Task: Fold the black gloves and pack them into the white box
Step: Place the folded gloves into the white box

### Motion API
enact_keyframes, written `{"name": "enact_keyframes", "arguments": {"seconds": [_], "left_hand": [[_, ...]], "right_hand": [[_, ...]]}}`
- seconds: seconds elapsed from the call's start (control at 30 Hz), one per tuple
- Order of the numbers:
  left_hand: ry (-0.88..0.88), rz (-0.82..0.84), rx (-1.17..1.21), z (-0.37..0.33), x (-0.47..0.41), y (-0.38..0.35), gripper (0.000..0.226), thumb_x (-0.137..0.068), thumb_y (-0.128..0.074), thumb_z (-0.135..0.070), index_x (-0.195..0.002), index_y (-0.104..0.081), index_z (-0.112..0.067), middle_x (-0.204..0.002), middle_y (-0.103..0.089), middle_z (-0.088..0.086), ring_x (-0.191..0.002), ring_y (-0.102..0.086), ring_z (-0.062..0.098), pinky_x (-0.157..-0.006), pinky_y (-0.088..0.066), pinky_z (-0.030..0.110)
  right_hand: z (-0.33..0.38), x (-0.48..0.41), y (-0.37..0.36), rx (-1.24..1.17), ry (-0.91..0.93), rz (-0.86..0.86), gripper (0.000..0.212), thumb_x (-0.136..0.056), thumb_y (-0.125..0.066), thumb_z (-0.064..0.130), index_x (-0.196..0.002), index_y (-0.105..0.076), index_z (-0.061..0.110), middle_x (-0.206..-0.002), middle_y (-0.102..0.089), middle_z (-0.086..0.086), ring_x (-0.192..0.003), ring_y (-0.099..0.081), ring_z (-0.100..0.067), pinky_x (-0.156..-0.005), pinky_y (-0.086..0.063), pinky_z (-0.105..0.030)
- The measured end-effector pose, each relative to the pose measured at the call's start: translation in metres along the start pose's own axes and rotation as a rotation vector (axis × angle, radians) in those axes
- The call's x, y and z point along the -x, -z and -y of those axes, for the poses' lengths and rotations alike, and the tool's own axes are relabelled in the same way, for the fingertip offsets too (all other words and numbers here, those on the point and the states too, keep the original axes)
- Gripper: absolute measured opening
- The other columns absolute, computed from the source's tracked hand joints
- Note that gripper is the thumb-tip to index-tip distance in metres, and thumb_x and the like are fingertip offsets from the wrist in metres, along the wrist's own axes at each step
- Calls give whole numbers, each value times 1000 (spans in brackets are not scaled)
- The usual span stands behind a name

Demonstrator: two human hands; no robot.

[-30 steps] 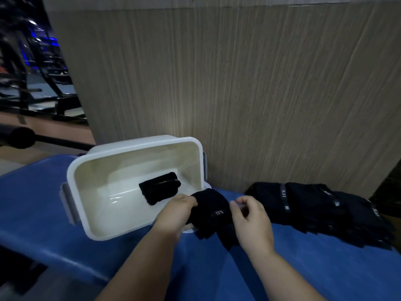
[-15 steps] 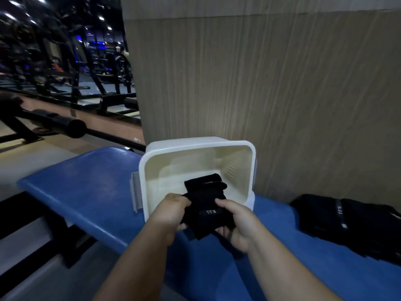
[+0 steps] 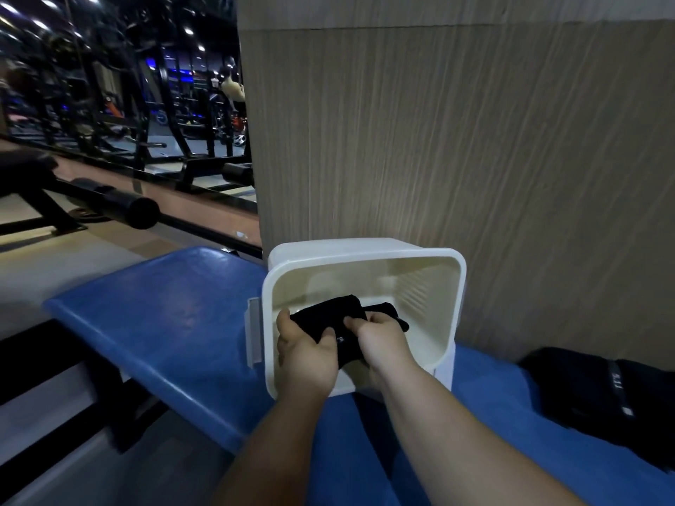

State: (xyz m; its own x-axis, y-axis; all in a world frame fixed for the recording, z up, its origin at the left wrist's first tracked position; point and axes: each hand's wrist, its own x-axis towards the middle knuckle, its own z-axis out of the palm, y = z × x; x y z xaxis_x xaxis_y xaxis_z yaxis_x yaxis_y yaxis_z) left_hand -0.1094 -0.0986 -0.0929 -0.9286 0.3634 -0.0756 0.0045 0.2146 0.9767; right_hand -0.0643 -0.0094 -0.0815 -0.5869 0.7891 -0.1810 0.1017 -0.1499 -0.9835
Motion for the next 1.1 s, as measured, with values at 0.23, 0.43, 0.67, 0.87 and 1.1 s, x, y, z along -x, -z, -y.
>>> {"name": "enact_keyframes", "arguments": {"seconds": [0.23, 0.43, 0.67, 0.87, 1.1], "left_hand": [[-85, 34, -448, 12, -6, -2, 71, -96, -44, -36, -153, -2, -27, -154, -23, 10, -138, -29, 28, -112, -30, 42], [-104, 41, -827, 15, -6, -9, 61, -100, -27, -43, -152, 0, -28, -159, -3, 9, -141, -14, 28, -116, -18, 39], [-194, -35, -880, 14, -7, -12, 56, -100, -32, -33, -152, -12, -24, -159, 17, 4, -145, 3, 27, -119, -9, 38], [-510, 23, -775, 11, -8, -18, 49, -96, -37, -24, -144, -34, -34, -153, -30, -13, -141, -20, 10, -118, -12, 31], [-514, 79, -976, 13, -3, -20, 51, -98, -31, -49, -147, -18, -46, -155, -23, -16, -143, -15, 10, -117, 2, 39]], "right_hand": [[0, -10, -16, 462, 54, -74, 14, -89, -59, 26, -85, -56, 14, -76, -58, -2, -67, -54, -16, -56, -38, -25], [1, -3, -5, 702, 122, -16, 30, -93, -53, 34, -113, -60, 13, -87, -61, -1, -77, -56, -18, -69, -45, -26], [8, 6, 23, 931, 353, -114, 28, -93, -53, 32, -116, -63, 19, -105, -68, -2, -92, -61, -19, -70, -43, -24], [8, -6, 42, 1116, 739, -187, 26, -89, -54, 21, -112, -65, 21, -112, -58, 1, -108, -48, -20, -84, -39, -26], [-20, -28, 55, 1270, 582, 160, 49, -93, -47, 35, -142, -39, 35, -154, -27, 11, -146, -9, -16, -118, -14, -37]]}}
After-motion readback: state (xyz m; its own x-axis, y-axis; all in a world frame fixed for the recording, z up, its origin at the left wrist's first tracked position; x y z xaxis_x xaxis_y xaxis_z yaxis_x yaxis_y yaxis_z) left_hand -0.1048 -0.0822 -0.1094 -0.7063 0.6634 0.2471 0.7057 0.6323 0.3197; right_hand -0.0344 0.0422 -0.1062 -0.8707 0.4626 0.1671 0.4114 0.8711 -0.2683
